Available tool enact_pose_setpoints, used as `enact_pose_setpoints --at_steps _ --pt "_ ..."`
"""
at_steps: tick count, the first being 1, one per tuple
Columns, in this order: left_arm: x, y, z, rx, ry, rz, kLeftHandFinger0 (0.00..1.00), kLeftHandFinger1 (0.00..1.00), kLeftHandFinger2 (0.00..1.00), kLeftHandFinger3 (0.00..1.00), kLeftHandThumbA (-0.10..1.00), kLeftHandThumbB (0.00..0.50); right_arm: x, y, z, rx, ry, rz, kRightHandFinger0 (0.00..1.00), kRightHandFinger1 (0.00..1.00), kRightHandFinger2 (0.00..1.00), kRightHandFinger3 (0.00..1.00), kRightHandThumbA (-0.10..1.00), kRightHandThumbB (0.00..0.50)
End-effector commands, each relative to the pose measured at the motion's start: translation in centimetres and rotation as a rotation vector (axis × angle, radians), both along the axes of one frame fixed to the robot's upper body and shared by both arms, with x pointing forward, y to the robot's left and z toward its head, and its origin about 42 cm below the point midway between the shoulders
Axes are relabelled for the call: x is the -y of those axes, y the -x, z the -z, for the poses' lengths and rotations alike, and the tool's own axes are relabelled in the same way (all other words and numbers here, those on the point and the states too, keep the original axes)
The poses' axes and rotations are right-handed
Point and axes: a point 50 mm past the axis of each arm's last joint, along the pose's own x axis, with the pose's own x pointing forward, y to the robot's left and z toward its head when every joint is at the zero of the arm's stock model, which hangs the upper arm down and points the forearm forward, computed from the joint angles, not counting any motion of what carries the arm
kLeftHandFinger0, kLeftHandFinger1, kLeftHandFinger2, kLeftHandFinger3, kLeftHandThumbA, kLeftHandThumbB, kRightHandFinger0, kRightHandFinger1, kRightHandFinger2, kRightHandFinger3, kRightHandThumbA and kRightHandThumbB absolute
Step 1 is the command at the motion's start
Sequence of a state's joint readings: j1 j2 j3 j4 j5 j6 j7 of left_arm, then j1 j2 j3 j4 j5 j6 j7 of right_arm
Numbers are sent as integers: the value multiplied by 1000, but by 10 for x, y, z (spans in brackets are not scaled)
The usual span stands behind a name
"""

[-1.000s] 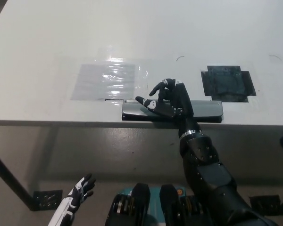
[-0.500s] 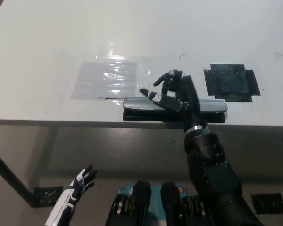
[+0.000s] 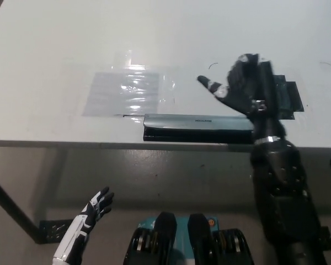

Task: The paper pin puncher is placed at the center of the table and close to the robot and the robot uses its right fist to press on the paper pin puncher

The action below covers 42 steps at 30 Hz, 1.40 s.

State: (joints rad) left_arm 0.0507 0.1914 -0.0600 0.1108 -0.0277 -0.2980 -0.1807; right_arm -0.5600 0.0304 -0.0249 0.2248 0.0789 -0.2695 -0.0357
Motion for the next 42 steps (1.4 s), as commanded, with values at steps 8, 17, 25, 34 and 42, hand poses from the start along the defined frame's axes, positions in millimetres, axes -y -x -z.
enact_pose_setpoints --at_steps 8,17,25,34,42 --pt "-6 -31 -40 164 17 -20 1000 1000 1000 1000 1000 226 81 187 -31 172 58 11 0 0 0 0 1000 144" --pt "-6 -32 -42 167 21 -8 1000 1000 1000 1000 1000 209 98 194 69 -78 124 72 893 895 1000 983 1000 182" --pt "-6 -27 -38 153 30 -14 1000 1000 1000 1000 1000 207 79 193 126 -240 166 27 1000 1000 1000 1000 1000 227" --pt "-5 -23 -33 138 38 -14 1000 1000 1000 1000 1000 206 66 201 160 -359 207 1 1000 1000 1000 1000 1000 256" --pt "-4 -22 -31 138 30 -21 1000 1000 1000 1000 1000 216 65 207 169 -383 192 -15 1000 1000 1000 1000 1000 288"
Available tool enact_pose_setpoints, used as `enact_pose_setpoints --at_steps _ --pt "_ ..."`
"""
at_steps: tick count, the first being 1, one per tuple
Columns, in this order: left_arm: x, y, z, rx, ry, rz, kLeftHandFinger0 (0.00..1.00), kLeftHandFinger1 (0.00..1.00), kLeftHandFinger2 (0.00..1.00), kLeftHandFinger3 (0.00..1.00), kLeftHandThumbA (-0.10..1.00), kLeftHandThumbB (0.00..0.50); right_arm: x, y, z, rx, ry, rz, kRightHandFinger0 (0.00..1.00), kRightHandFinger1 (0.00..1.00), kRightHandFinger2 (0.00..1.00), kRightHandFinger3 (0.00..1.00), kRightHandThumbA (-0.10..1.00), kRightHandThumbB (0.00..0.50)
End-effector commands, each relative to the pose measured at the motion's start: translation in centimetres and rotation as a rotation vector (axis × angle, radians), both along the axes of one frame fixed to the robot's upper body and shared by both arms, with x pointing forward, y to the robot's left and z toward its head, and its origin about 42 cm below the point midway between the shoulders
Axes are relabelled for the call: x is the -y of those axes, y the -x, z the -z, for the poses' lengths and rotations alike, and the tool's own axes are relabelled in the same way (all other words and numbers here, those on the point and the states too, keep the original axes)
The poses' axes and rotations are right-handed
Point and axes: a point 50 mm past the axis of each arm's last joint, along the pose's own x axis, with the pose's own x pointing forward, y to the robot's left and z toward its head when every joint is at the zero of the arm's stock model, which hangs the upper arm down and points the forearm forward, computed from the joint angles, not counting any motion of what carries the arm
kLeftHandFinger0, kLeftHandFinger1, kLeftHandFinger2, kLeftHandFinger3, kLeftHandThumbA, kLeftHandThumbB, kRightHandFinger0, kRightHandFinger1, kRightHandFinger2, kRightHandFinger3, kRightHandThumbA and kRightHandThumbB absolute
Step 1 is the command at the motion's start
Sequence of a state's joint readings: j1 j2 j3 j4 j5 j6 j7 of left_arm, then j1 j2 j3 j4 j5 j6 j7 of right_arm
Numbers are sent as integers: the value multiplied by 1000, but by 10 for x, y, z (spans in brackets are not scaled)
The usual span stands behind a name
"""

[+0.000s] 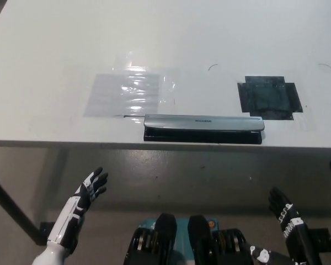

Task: The paper pin puncher is placed at the center of the table and close to the robot and the robot uses its right fist to press on the paper pin puncher

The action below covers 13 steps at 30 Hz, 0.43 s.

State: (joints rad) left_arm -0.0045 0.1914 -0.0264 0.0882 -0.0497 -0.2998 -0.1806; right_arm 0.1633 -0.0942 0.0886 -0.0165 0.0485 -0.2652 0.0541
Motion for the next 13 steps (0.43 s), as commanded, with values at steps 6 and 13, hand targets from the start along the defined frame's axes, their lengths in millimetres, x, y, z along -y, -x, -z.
enact_pose_setpoints --at_steps 6,13 --pt "-1 0 -6 48 3 -4 1000 1000 1000 1000 1000 226 -6 6 2 49 0 -45 1000 1000 1000 1000 1000 286" --pt "-2 -3 -7 53 7 -6 1000 1000 1000 1000 1000 218 -6 7 2 33 7 -52 1000 1000 1000 1000 1000 276"
